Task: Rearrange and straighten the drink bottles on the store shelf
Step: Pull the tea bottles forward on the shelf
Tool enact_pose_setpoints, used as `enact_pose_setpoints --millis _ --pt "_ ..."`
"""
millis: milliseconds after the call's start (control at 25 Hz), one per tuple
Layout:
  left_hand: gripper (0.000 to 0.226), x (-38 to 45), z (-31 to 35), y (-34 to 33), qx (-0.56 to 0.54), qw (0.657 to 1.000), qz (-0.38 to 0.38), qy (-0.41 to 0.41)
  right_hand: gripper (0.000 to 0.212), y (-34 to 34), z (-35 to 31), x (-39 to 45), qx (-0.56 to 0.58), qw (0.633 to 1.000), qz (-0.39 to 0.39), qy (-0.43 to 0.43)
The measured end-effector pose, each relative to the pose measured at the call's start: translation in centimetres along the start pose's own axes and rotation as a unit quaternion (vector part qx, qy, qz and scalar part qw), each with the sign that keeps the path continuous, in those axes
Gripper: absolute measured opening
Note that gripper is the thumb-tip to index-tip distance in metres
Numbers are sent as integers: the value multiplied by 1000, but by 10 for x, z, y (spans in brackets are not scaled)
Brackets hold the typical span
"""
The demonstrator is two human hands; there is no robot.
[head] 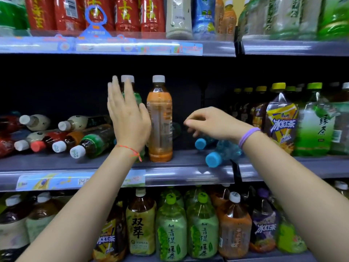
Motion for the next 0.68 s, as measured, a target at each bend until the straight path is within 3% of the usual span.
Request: enact_pose_setpoints --millis 80,120,200,280,360,440,480,600,680 --pt "46 -8 45 11 -21 986 87 -139 26 23 13 -9 -71 997 29 2" --pt "36 -13 70 7 -47 974 82 -206 33 32 19 -13 -118 993 27 0" --pt "22 -26 109 -20 -50 961 -37 -268 45 38 32 -23 -231 973 -16 -10" --pt "23 -37 115 -65 15 950 -234 -204 55 33 50 -32 -329 940 -85 -10" --pt "31 -54 106 -107 98 892 -413 -159 64 26 69 -43 -383 916 -116 -4" --pt "39 -70 96 -128 108 836 -520 -140 73 20 81 -44 -415 905 -94 13" --pt "40 -73 94 -134 93 831 -533 -128 76 19 84 -43 -430 899 -77 29" --pt "30 -72 86 -141 40 865 -489 -101 75 21 89 -41 -443 891 -47 87" --pt "29 -73 81 -141 19 881 -464 -88 72 27 94 -41 -376 921 -30 92"
Point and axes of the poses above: each hand's wrist, its own x-axis towards the middle knuckle, its own y-axis out of the back of the hand, z = x × y, the point moved 6 cm from there along x, towards the middle knuckle, and after that the axes turned 4 degrees about -y, right-handed, at the moved point
